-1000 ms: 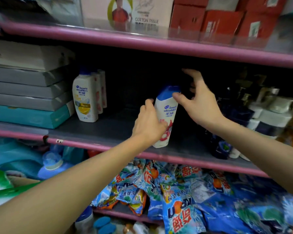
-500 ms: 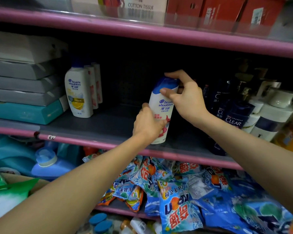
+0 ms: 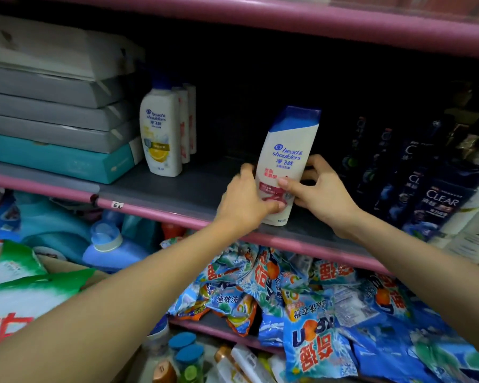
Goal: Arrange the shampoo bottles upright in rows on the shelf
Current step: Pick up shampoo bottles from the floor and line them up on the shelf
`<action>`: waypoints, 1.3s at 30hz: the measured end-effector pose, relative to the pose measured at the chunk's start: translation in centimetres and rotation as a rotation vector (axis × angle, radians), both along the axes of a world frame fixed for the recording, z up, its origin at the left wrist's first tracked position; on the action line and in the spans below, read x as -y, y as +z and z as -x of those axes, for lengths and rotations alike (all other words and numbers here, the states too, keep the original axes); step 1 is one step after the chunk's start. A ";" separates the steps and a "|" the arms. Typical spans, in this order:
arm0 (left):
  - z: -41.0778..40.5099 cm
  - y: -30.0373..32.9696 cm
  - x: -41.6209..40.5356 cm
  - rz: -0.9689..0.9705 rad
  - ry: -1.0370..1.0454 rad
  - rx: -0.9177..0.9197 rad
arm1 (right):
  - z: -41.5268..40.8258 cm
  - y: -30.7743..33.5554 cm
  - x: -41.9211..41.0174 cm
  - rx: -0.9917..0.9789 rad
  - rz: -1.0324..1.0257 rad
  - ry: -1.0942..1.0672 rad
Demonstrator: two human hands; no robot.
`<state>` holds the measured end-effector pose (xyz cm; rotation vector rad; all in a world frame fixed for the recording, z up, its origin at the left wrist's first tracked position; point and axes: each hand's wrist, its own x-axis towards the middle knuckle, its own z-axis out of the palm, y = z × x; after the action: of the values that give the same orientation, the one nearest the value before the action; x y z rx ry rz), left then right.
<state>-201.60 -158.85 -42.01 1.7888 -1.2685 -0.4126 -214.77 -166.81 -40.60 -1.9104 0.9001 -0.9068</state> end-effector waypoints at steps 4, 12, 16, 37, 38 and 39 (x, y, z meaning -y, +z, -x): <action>-0.6 -1.0 -1.3 -0.050 0.208 0.101 | -4.6 -0.6 -1.2 0.011 0.092 -0.017; -8.0 -0.8 -2.6 0.034 0.463 0.035 | -14.3 1.6 -3.1 -0.036 0.093 0.131; -11.8 -1.0 -3.0 0.048 0.513 0.022 | -18.3 5.5 -4.1 0.082 0.264 0.132; -18.7 0.0 -2.8 0.110 0.580 0.045 | -25.2 9.2 -5.0 0.045 0.282 0.068; -18.7 0.0 -2.8 0.101 0.578 0.051 | -25.1 9.1 -4.8 0.040 0.265 0.067; -18.7 -0.1 -2.8 0.087 0.577 0.055 | -25.1 9.0 -4.7 0.036 0.250 0.068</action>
<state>-182.94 -156.09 -42.15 1.9964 -0.7383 0.0181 -189.71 -162.13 -31.62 -2.1152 0.7227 -1.0490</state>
